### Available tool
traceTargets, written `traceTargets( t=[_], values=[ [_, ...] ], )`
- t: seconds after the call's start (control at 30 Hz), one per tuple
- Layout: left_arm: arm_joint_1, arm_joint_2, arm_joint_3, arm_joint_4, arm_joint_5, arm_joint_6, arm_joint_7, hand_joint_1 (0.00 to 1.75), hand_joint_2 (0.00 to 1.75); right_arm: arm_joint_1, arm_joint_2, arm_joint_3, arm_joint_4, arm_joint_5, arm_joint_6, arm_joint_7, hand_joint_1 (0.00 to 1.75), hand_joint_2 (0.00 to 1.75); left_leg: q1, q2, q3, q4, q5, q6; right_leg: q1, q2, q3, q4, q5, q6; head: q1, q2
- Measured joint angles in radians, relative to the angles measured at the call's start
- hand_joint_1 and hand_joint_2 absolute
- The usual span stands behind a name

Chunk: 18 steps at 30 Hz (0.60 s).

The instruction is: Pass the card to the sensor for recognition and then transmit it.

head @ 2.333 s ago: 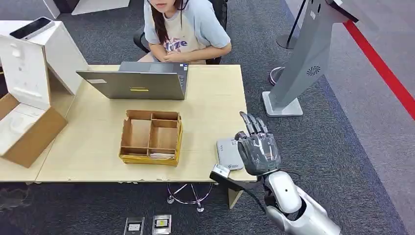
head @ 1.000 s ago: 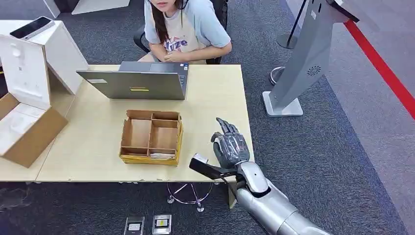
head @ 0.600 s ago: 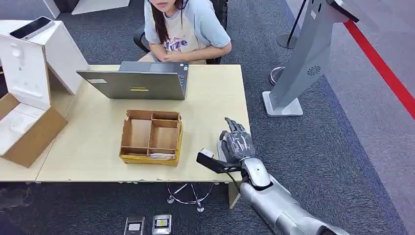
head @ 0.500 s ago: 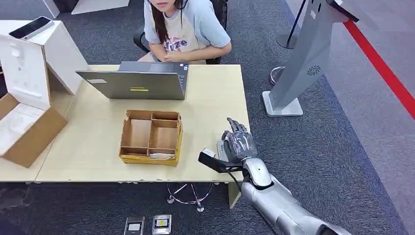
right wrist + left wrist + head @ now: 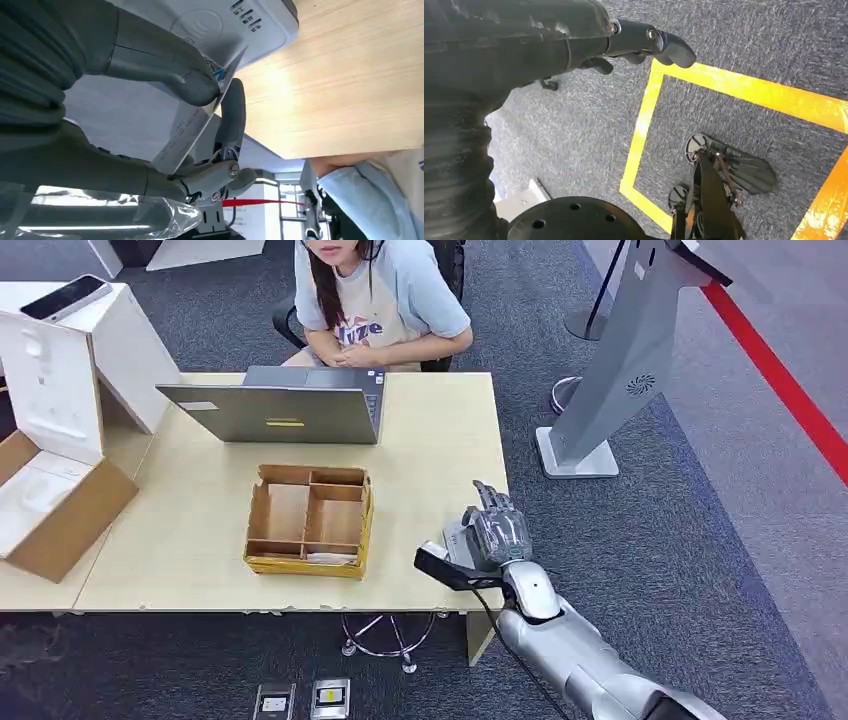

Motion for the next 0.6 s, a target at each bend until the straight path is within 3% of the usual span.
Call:
traceTargets(
  t=[0.6],
  values=[
    [0.000,0.003,0.000,0.000,0.003,-0.006,0.000,0.00,1.75,0.008,0.005,0.000,0.048,-0.004,-0.043,0.021,1.75,1.75,0.000,0.000,0.001,0.000,0.000,0.000,0.000,0.000,0.000,0.000,0.000,0.000,0.000,0.000]
  ],
)
